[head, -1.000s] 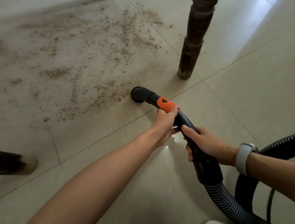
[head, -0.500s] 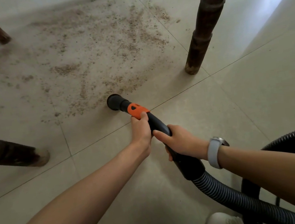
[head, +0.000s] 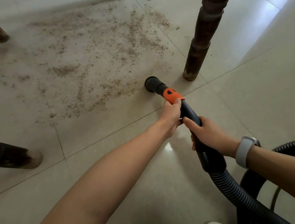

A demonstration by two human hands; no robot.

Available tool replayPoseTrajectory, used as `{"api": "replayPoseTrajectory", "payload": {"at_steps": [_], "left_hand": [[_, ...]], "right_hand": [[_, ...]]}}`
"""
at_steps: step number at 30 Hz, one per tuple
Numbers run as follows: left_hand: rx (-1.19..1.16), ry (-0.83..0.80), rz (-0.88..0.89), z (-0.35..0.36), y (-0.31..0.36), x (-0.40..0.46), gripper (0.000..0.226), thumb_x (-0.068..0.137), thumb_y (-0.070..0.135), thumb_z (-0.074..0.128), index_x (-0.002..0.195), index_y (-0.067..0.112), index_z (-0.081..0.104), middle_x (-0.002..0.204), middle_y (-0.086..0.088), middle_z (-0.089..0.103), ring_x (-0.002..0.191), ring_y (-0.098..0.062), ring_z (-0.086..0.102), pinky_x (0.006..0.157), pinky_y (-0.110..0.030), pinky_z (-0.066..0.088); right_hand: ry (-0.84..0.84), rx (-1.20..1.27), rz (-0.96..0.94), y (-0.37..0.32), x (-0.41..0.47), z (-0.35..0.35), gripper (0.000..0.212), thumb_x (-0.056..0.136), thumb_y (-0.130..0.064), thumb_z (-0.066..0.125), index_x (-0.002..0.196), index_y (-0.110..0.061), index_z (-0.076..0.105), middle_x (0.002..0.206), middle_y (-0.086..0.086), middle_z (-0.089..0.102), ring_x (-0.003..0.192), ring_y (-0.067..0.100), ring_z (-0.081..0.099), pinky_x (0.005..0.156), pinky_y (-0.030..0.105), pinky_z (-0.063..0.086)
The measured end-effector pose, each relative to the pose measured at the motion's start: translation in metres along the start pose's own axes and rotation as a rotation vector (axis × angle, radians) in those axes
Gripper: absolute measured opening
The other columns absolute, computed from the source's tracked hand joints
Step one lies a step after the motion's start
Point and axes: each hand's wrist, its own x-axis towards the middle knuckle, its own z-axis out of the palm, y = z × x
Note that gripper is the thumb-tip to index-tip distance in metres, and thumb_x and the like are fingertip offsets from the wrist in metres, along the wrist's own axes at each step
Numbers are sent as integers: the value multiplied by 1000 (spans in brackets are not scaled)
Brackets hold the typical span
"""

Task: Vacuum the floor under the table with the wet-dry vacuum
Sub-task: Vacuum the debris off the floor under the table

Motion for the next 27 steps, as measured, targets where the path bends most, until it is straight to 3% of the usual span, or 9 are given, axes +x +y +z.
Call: {"api": "replayPoseTrajectory", "payload": {"at_steps": [5,17,24,27], "left_hand": [[78,103,31,-15,11,5,40,100,26,38,135,8,32,131,-16,50,102,-26,55,61,-30,49],[127,205,44,-70,-4,-12,42,99,29,40,136,12,30,129,-11,53,112,-29,56,93,-46,50],[69,318,78,-109,-2,-29,38,99,25,39,133,10,32,113,-6,53,104,-25,55,94,-45,50],[35,355,94,-128,-1,-36,39,100,25,39,135,10,31,119,-6,52,107,-24,54,95,-45,49]], "right_hand": [[-110,146,28,-11,8,13,33,95,-41,48,84,-11,46,58,6,58,48,24,61,50,28,50],[-261,139,23,-17,-2,51,32,96,-38,48,88,-7,46,58,7,56,47,23,60,52,31,52],[-333,68,-2,-33,-4,84,32,95,-38,49,89,-7,48,56,5,58,49,24,61,53,30,52],[-363,10,-18,-39,-4,101,34,95,-40,49,95,-6,50,58,5,59,50,23,62,56,31,54]]}}
